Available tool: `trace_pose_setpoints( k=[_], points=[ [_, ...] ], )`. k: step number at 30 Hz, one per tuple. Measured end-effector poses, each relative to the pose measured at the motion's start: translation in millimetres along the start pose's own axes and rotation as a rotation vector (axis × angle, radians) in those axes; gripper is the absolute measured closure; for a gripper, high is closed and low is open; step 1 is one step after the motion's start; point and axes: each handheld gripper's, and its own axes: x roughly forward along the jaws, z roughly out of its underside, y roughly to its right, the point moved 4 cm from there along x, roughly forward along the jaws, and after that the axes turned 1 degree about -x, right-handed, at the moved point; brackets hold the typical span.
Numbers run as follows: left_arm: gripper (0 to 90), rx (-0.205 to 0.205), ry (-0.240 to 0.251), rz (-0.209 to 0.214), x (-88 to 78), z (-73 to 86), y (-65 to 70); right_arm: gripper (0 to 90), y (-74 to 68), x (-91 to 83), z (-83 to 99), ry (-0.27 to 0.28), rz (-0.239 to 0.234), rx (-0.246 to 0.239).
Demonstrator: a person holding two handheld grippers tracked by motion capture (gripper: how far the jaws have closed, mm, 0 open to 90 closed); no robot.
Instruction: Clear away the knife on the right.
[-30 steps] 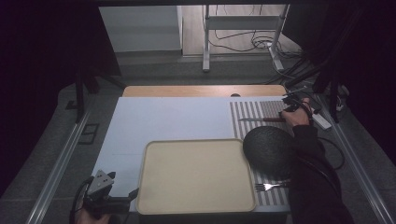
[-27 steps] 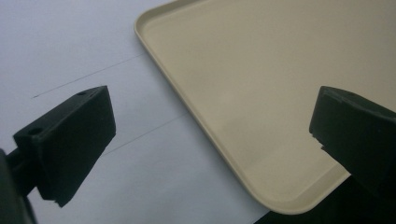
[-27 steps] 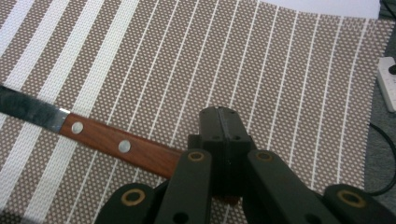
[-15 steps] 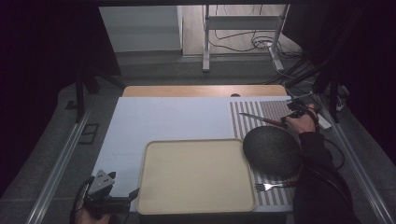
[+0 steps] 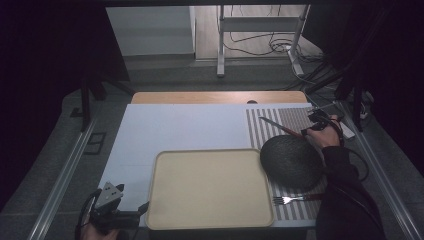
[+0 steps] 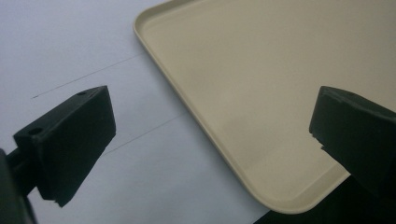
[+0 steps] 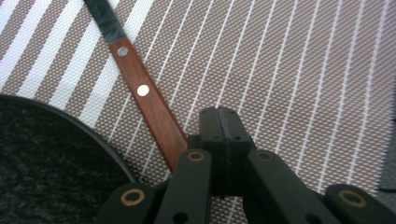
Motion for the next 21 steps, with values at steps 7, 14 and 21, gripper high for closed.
trace_pose_setpoints(
  k=[7, 14, 21],
  points=[
    [0.4, -0.002, 0.001, 0.001, -0.1, 0.1, -0.2, 63.1, 1.5, -8.6, -6.2, 0.063, 0.000, 0.044],
    [0.4, -0.001, 0.000, 0.001, -0.1, 0.0, -0.1, 24.9, -4.2, -14.3, -17.4, 0.107, 0.024, 0.076],
    [0.4, 0.001, -0.001, 0.001, 0.1, 0.0, 0.1, 12.4, -20.1, -10.1, -27.3, 0.097, 0.011, 0.029]
  ],
)
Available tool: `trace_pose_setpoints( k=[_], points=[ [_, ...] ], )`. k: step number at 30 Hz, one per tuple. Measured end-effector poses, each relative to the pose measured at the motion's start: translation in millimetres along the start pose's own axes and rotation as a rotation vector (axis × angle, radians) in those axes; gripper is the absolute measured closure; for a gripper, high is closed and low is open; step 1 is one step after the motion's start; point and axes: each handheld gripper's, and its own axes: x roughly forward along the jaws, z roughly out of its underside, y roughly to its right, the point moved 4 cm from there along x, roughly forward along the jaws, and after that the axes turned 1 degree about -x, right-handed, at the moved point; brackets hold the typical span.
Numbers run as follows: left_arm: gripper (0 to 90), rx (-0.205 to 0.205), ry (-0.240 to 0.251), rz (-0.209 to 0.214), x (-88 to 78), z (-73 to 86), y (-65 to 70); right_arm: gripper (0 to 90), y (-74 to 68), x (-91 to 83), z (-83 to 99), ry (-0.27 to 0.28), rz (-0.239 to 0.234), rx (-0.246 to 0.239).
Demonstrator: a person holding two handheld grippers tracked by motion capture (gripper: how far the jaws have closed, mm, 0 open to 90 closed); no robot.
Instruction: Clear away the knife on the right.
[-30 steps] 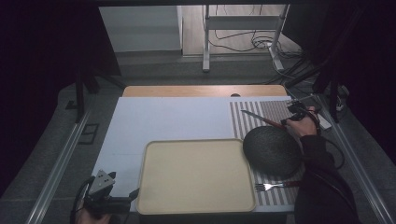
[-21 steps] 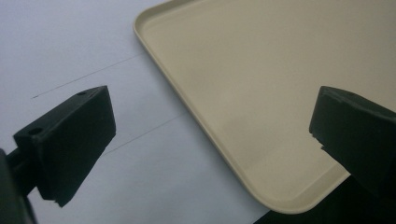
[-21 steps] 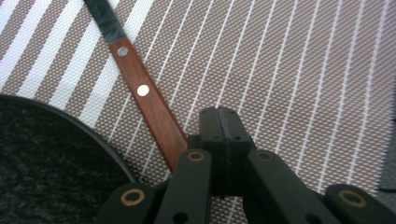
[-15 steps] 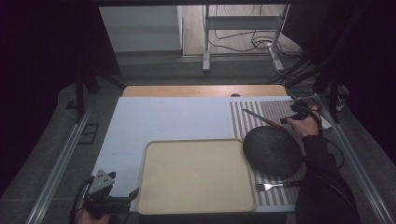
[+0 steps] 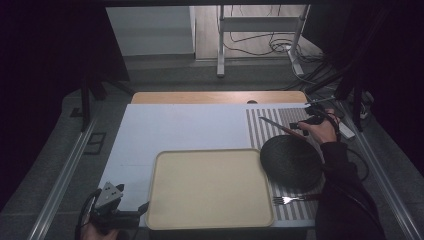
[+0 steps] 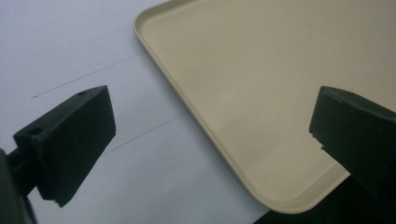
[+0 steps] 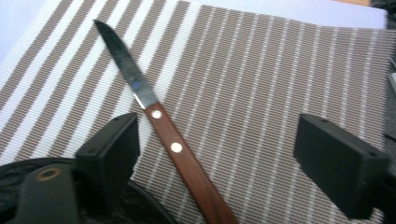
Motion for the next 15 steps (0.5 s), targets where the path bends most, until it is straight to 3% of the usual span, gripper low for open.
trace_pose_setpoints(
  k=[4, 15],
  points=[
    [0.4, 0.000, 0.000, 0.000, -0.1, 0.1, -0.1, 9.5, -5.5, 3.9, -3.6, 0.006, 0.004, -0.026],
    [0.4, 0.002, -0.002, 0.000, 0.1, 0.1, 0.1, 4.4, -31.9, 10.8, -19.3, 0.017, -0.051, -0.094]
  ],
)
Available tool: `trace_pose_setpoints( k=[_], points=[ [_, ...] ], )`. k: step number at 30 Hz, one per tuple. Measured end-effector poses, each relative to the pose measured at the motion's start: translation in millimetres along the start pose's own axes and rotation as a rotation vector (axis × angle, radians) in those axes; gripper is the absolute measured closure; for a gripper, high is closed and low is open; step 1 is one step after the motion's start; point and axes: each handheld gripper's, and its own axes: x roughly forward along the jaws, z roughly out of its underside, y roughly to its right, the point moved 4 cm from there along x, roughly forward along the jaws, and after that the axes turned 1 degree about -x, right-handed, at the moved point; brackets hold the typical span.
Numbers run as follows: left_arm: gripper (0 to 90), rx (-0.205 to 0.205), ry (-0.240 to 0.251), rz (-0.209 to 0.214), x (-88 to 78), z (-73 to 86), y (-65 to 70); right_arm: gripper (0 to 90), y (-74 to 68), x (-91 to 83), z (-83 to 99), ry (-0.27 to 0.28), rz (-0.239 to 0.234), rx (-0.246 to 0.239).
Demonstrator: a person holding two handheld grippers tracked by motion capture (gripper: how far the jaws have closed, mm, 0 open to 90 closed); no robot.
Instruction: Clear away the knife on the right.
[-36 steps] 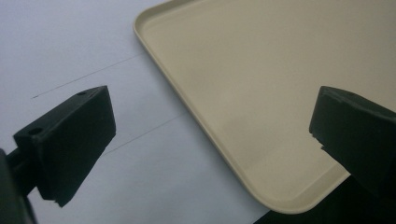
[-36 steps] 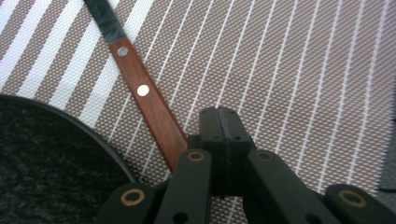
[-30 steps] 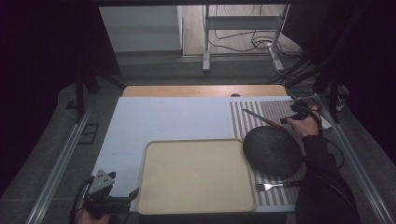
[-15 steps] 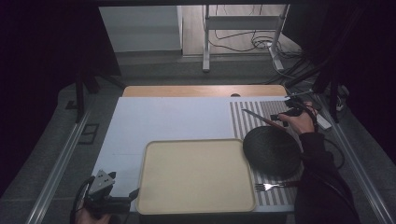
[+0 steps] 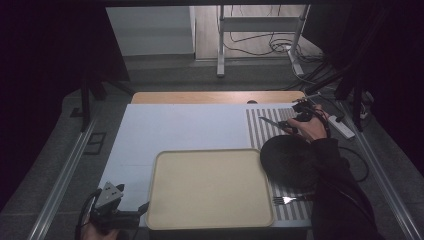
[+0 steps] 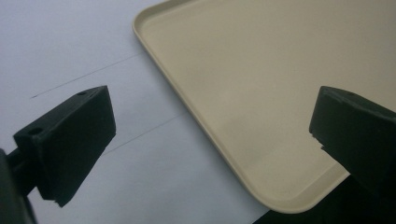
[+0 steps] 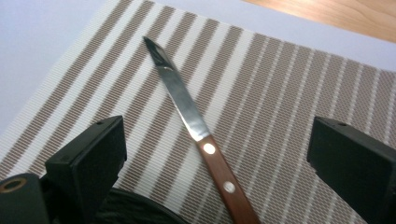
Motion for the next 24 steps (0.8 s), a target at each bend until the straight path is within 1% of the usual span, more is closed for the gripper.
trace_pose_setpoints(
  k=[4, 5, 6, 7, 10, 18, 20, 24],
  points=[
    [0.4, 0.000, 0.001, 0.000, -0.3, 0.2, 0.0, 4.6, -1.3, 4.5, -0.2, -0.017, -0.006, -0.009],
    [0.4, 0.001, 0.000, 0.000, -0.4, 0.3, -0.1, 5.2, 2.2, 8.0, 2.4, -0.034, 0.002, -0.009],
    [0.4, 0.001, 0.000, 0.000, -0.4, 0.3, -0.1, 5.2, 2.2, 8.0, 2.4, -0.034, 0.002, -0.009],
    [0.4, 0.000, 0.000, 0.000, -0.4, 0.4, -0.1, 5.4, 5.6, 10.6, 5.1, -0.046, 0.007, 0.001],
    [0.4, 0.000, -0.001, 0.000, -0.3, 0.3, 0.0, 5.7, 12.2, 14.0, 9.2, -0.067, 0.019, 0.007],
    [0.4, 0.000, -0.001, 0.000, -0.3, 0.3, 0.0, 5.9, 22.4, 25.8, 20.0, -0.113, 0.026, 0.014],
    [0.4, 0.001, -0.001, 0.000, -0.4, 0.3, 0.0, 5.9, 23.9, 28.3, 22.3, -0.131, 0.029, 0.006],
    [0.4, 0.001, -0.001, 0.000, -0.3, 0.3, 0.0, 6.4, 24.5, 31.7, 24.7, -0.146, 0.034, -0.011]
  ],
)
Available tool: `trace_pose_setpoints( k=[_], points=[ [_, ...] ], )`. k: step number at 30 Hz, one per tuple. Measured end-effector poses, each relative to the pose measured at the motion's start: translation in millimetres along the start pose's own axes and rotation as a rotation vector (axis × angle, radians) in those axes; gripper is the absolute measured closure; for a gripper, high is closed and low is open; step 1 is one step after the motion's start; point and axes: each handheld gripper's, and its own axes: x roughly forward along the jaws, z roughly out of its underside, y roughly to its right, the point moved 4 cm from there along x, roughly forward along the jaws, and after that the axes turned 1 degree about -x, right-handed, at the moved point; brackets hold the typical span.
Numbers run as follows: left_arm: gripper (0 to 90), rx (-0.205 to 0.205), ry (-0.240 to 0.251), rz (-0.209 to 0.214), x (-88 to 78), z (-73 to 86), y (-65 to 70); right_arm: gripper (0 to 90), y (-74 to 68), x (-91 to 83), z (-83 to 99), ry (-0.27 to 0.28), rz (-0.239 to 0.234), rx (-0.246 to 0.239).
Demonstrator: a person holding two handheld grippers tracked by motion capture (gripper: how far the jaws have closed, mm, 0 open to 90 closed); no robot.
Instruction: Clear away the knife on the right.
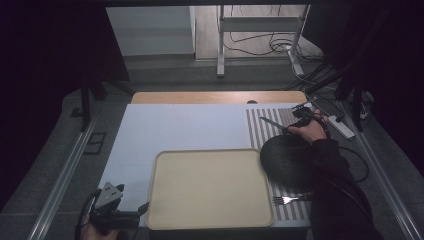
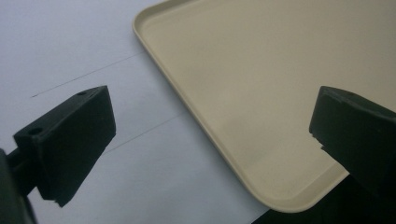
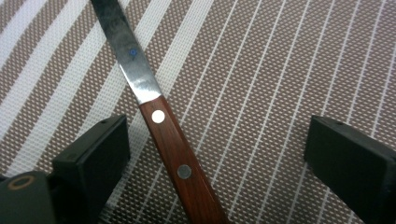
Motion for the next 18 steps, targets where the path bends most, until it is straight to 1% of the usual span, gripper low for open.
trace_pose_setpoints(
  k=[2, 4, 5, 7, 8, 10, 11, 12, 13, 14, 15, 16, 18],
  points=[
    [0.4, 0.001, 0.000, 0.000, 0.0, 0.0, 0.1, 7.1, -0.1, 0.0, -0.2, 0.001, 0.003, -0.007],
    [0.4, 0.001, 0.000, 0.000, -0.1, 0.0, 0.1, 9.9, -0.5, -0.8, -0.5, 0.002, 0.000, -0.020],
    [0.4, 0.001, 0.000, 0.000, -0.1, 0.1, 0.1, 15.0, -1.1, -1.4, -0.8, 0.008, -0.007, -0.024],
    [0.4, 0.001, 0.000, 0.000, -0.1, 0.1, 0.1, 31.1, -1.6, -4.5, -2.4, 0.025, -0.025, -0.053],
    [0.4, 0.001, 0.000, 0.000, -0.1, 0.1, 0.1, 36.3, -2.1, -5.3, -2.8, 0.034, -0.033, -0.068],
    [0.4, 0.001, 0.000, 0.000, -0.1, 0.2, 0.1, 44.1, -2.5, -6.6, -2.8, 0.036, -0.046, -0.083],
    [0.5, 0.001, 0.000, 0.000, -0.1, 0.2, 0.1, 50.6, -2.2, -7.0, -2.9, 0.042, -0.051, -0.086],
    [0.4, 0.001, 0.000, 0.000, -0.1, 0.2, 0.1, 50.6, -2.2, -7.0, -2.9, 0.042, -0.051, -0.086],
    [0.5, 0.002, 0.000, -0.001, -0.2, 0.2, 0.2, 64.2, -1.3, -8.4, -2.6, 0.047, -0.059, -0.103],
    [0.5, 0.002, 0.000, -0.001, -0.2, 0.2, 0.2, 72.4, -0.8, -9.3, -2.1, 0.046, -0.071, -0.108],
    [0.4, 0.002, 0.000, -0.001, -0.1, 0.2, 0.2, 75.3, 0.5, -9.9, -1.5, 0.045, -0.069, -0.118],
    [0.5, 0.002, 0.000, -0.001, -0.1, 0.2, 0.2, 77.5, 1.0, -10.0, -1.0, 0.050, -0.078, -0.114],
    [0.5, 0.002, -0.001, -0.001, -0.1, 0.2, 0.3, 77.7, 2.5, -10.6, -0.2, 0.049, -0.081, -0.111]
  ],
)
